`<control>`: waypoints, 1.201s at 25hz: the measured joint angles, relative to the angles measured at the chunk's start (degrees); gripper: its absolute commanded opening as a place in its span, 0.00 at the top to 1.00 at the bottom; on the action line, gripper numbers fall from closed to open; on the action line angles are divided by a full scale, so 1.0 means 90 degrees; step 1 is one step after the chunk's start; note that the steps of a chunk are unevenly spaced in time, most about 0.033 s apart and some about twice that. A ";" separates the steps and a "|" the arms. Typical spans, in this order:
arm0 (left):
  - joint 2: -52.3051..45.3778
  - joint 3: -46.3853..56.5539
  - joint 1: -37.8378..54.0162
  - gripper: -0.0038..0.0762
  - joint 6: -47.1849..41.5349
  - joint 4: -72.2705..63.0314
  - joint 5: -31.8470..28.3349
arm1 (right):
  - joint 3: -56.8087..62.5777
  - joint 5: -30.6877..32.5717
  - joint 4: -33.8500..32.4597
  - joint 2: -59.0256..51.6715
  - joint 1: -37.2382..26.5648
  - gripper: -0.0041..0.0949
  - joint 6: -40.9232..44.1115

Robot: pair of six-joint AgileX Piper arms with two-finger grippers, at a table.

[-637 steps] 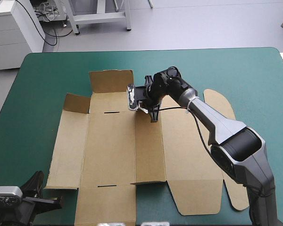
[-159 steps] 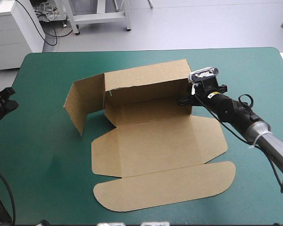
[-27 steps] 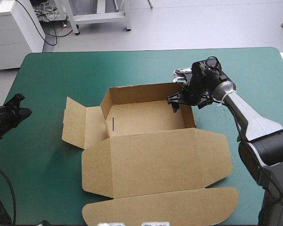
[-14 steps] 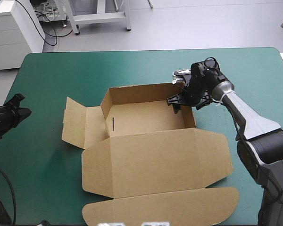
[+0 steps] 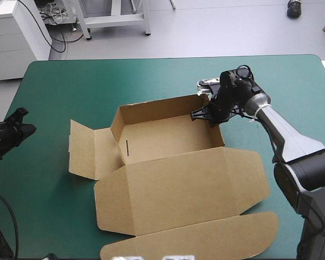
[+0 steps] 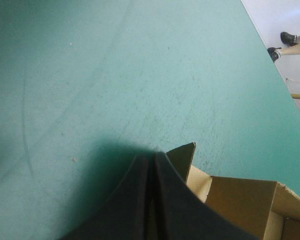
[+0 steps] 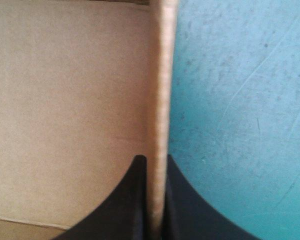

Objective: Fold the box

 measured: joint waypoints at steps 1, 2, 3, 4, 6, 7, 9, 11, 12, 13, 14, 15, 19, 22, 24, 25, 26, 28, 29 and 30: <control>0.0000 0.0000 0.0000 0.94 0.0000 0.0000 0.0000 | 0.0002 0.0007 -0.0022 -0.0087 0.0000 0.96 -0.0026; 0.0000 0.0000 0.0000 0.94 0.0008 0.0000 -0.0005 | 0.0002 0.0013 -0.0056 -0.0215 -0.0006 0.97 -0.0051; 0.0000 0.0000 0.0000 0.94 0.0020 0.0000 -0.0022 | 0.0002 0.0032 -0.0081 -0.0532 -0.0048 0.98 -0.0091; 0.0000 0.0000 0.0000 0.94 0.0020 0.0000 -0.0043 | 0.0002 0.0045 -0.0063 -0.0747 -0.0094 0.98 -0.0115; 0.0000 0.0000 0.0000 0.94 0.0045 0.0000 -0.0071 | 0.0002 0.0077 -0.0031 -0.1235 -0.0222 0.98 -0.0172; 0.0000 0.0000 0.0000 0.94 0.0075 0.0000 -0.0087 | 0.0002 0.0090 -0.0016 -0.1501 -0.0305 0.98 -0.0187; 0.0000 0.0000 0.0000 0.94 0.0237 0.0000 -0.0100 | 0.0002 0.0115 0.0019 -0.1983 -0.0450 0.98 -0.0230; 0.0000 0.0000 0.0000 0.94 0.0522 0.0000 -0.0100 | 0.0002 0.0140 0.0090 -0.2719 -0.0586 0.98 -0.0350; 0.0000 0.0000 0.0000 0.94 0.0599 -0.0002 -0.0100 | 0.0002 0.0178 0.0118 -0.3188 -0.0586 0.98 -0.0399; 0.0000 0.0000 0.0000 0.94 0.0625 -0.0002 -0.0100 | 0.0002 0.0210 0.0152 -0.3392 -0.0586 0.98 -0.0424; 0.0000 0.0000 0.0000 0.94 0.0654 -0.0020 -0.0100 | 0.0002 0.0269 0.0205 -0.3731 -0.0586 0.98 -0.0462; 0.0000 0.0000 0.0000 0.94 0.0665 -0.0020 -0.0100 | 0.0002 0.0289 0.0210 -0.3837 -0.0586 0.98 -0.0471; 0.0000 0.0000 0.0000 0.79 0.0791 -0.0034 -0.0081 | 0.0002 0.0361 0.0209 -0.4102 -0.0586 0.98 -0.0476; 0.0000 0.0000 0.0000 0.58 0.1007 -0.0028 -0.0034 | 0.0002 0.0361 0.0209 -0.4067 -0.0586 0.98 -0.0523; 0.0000 0.0000 -0.0006 0.40 0.1199 -0.0022 0.0029 | 0.0002 0.0361 0.0248 -0.4034 -0.0586 0.98 -0.0522; 0.0000 0.0000 -0.0026 0.31 0.1308 -0.0012 0.0048 | 0.0002 0.0361 0.0270 -0.4008 -0.0586 0.98 -0.0525; 0.0000 0.0000 -0.0071 0.23 0.1382 0.0038 0.0051 | 0.0002 0.0361 0.0314 -0.3975 -0.0586 0.98 -0.0544; 0.0000 0.0000 -0.0182 0.14 0.1427 0.0185 0.0076 | 0.0002 0.0361 0.0398 -0.3913 -0.0586 0.98 -0.0576; 0.0000 0.0000 -0.0244 0.14 0.1427 0.0315 0.0090 | 0.0002 0.0361 0.0460 -0.3877 -0.0586 0.98 -0.0624; 0.0000 0.0000 -0.0291 0.14 0.1419 0.0448 0.0096 | 0.0002 0.0361 0.0530 -0.3845 -0.0586 0.98 -0.0657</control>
